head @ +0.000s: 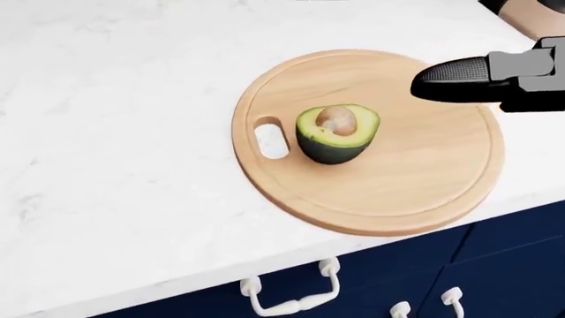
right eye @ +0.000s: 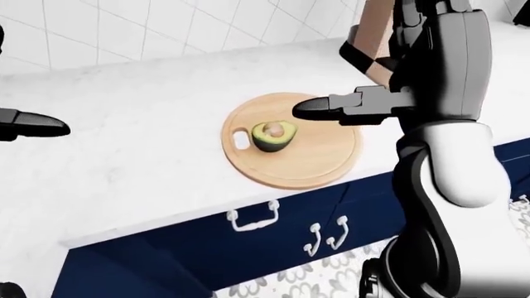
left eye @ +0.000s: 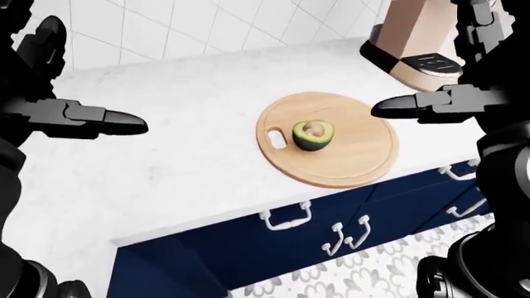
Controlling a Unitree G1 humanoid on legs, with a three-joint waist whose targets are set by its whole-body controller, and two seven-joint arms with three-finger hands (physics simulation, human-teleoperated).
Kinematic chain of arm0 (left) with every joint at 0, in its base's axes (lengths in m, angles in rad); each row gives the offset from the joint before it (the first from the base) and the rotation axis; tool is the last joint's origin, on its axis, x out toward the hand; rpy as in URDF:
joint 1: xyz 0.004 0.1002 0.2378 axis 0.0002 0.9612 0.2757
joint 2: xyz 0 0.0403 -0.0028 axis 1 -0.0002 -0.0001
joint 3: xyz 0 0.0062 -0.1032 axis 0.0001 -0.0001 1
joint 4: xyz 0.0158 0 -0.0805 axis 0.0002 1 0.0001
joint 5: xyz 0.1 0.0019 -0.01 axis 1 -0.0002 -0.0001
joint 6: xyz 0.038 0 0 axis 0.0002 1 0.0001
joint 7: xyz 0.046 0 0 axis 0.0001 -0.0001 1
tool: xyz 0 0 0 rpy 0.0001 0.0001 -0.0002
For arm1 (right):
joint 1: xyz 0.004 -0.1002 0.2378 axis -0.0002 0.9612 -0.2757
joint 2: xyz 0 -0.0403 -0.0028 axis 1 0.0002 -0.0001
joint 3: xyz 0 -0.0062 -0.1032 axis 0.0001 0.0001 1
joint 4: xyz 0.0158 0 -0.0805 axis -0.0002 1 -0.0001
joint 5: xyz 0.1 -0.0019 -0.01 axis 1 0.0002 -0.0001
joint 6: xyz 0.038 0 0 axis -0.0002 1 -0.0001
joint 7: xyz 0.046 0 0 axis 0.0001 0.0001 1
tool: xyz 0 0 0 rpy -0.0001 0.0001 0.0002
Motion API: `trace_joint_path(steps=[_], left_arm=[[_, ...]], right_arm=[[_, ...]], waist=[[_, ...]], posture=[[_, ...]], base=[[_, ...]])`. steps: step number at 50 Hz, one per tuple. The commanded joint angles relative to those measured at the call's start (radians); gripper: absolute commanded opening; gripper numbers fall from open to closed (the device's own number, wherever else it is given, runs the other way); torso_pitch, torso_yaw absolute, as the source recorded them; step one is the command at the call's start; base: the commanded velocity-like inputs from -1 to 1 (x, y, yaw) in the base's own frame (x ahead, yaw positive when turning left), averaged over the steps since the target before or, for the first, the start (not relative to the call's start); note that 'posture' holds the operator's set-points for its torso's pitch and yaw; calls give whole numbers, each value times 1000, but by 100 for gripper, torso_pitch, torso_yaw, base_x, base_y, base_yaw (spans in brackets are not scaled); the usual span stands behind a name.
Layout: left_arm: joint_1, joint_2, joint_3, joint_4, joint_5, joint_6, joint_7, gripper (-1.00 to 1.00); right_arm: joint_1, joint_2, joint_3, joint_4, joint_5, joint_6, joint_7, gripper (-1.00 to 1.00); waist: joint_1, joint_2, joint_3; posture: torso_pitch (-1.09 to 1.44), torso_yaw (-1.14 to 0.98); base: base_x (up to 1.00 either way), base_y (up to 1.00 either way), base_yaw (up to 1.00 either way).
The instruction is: Place the lettuce and the avocado on separate cutting boards.
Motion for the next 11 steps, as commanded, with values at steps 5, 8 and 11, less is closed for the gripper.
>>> trace_joint_path(steps=[5,8,11], left_arm=[[35,23,36,-3,-15,-76,21,100],[54,33,53,0,-29,-84,26,100],[71,39,57,7,-33,-98,30,100]], right_arm=[[0,-31,-26,1,7,-55,-8,100],[2,-44,-47,-3,23,-47,-13,100],[2,-59,-61,-3,39,-44,-18,100]], waist=[[0,5,-25],[-1,8,-26],[-2,11,-26]], posture=[[0,0],[0,0],[0,0]], base=[[0,0,0],[0,0,0],[0,0,0]])
